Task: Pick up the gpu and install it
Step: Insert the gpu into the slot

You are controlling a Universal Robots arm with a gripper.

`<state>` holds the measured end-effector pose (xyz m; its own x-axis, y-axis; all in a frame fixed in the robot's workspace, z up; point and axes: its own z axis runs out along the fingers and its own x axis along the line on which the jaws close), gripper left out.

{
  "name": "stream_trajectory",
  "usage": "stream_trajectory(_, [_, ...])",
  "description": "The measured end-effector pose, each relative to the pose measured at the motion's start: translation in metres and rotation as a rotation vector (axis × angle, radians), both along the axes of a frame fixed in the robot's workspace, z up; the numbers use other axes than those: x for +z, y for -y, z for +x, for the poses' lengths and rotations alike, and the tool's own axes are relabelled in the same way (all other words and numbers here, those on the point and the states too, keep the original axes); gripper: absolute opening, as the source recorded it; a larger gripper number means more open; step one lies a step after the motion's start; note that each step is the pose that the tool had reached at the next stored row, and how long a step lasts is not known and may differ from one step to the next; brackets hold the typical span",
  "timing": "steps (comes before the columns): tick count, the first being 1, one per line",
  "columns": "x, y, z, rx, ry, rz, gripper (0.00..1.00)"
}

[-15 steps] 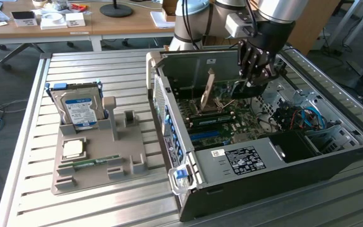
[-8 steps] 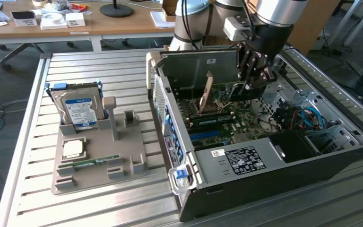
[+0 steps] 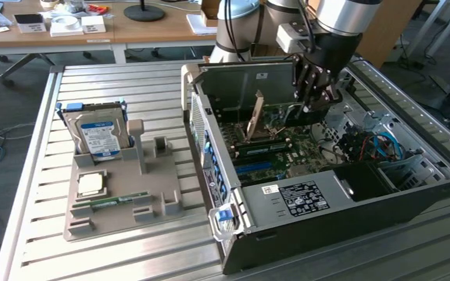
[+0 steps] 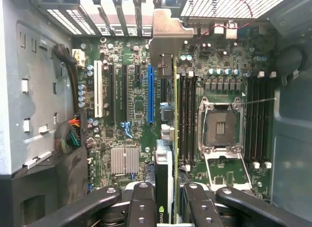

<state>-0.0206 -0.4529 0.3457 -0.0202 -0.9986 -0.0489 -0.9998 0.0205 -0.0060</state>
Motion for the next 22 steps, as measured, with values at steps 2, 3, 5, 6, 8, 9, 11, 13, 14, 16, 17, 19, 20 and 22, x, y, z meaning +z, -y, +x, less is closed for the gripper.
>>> stream_trajectory(2, [-0.0036, 0.0000, 0.000, 0.000, 0.0000, 0.0000, 0.27])
stream_trajectory(3, [-0.0054, 0.0000, 0.000, 0.000, 0.0000, 0.0001, 0.27])
stream_trajectory(5, [-0.0085, 0.0000, 0.000, 0.000, 0.0000, -0.0001, 0.27])
stream_trajectory(6, [-0.0097, 0.0000, 0.000, 0.000, -0.0001, -0.0001, 0.27])
stream_trajectory(8, [-0.0103, 0.0000, 0.000, 0.000, -0.0002, -0.0004, 0.27])
stream_trajectory(9, [-0.0103, 0.0000, 0.000, 0.000, -0.0002, -0.0004, 0.27])
stream_trajectory(11, [-0.0104, 0.0000, 0.000, 0.000, -0.0001, -0.0003, 0.27])
stream_trajectory(13, [-0.0112, 0.0000, 0.000, 0.000, 0.0001, 0.0003, 0.27])
stream_trajectory(14, [-0.0121, 0.0000, 0.000, 0.000, 0.0001, 0.0002, 0.27])
stream_trajectory(16, [-0.0145, 0.0000, -0.001, 0.000, -0.0001, -0.0004, 0.27])
stream_trajectory(17, [-0.0159, 0.0000, -0.001, 0.000, -0.0001, -0.0005, 0.27])
stream_trajectory(19, [-0.0186, 0.0000, -0.002, 0.000, 0.0000, -0.0006, 0.27])
stream_trajectory(20, [-0.0199, 0.0000, -0.002, 0.000, 0.0000, -0.0005, 0.27])
stream_trajectory(22, [-0.0224, 0.0000, -0.003, 0.000, 0.0000, -0.0004, 0.27])
